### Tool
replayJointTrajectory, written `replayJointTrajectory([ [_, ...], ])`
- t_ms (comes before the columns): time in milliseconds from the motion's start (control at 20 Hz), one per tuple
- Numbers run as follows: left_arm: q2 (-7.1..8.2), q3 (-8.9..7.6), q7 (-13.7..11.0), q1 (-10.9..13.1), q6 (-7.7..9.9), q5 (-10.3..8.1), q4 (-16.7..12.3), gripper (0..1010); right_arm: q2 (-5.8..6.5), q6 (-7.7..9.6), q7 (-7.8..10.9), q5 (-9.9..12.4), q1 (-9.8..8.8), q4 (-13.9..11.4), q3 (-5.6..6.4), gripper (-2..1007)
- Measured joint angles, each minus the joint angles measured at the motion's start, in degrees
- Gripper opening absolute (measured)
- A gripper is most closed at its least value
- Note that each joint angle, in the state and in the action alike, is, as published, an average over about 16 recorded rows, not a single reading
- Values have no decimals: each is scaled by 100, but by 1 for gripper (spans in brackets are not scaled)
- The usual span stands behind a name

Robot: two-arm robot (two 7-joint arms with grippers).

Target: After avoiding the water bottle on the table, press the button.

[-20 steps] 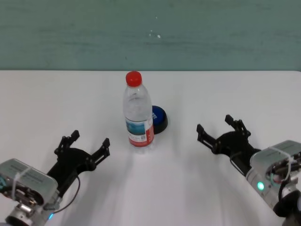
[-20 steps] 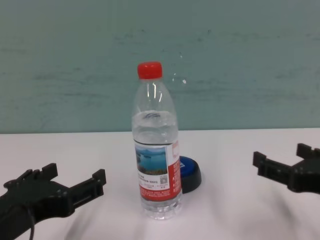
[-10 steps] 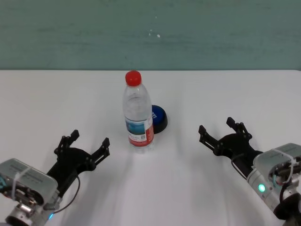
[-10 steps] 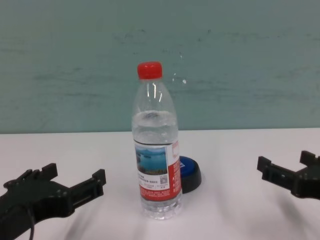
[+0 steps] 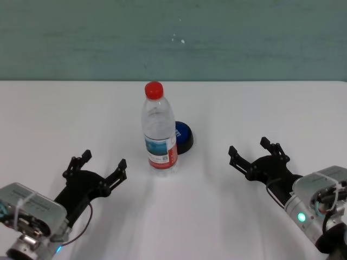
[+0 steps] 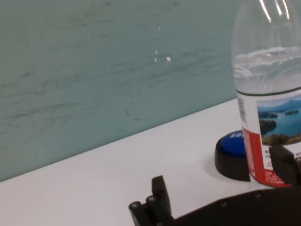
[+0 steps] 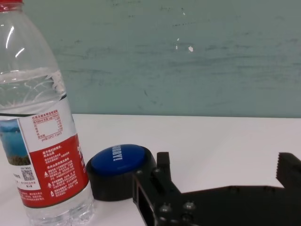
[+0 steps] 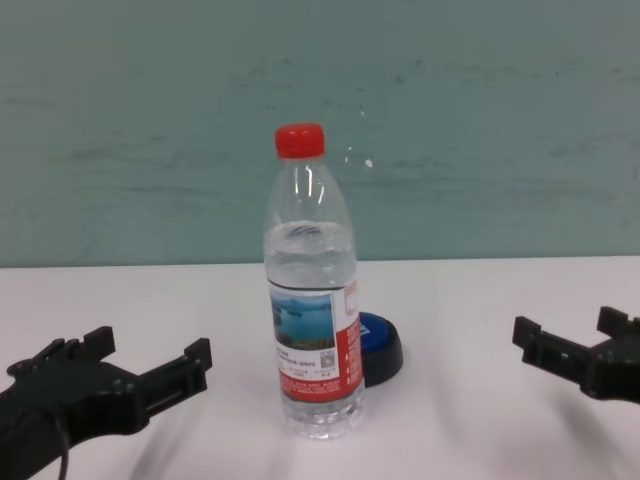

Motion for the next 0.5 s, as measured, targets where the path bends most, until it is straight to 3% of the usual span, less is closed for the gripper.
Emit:
replayJointTrajectory([
  [500,0,0,0,0,0,0,0,1000,5,11,-5,9,6,3,-6,1004],
])
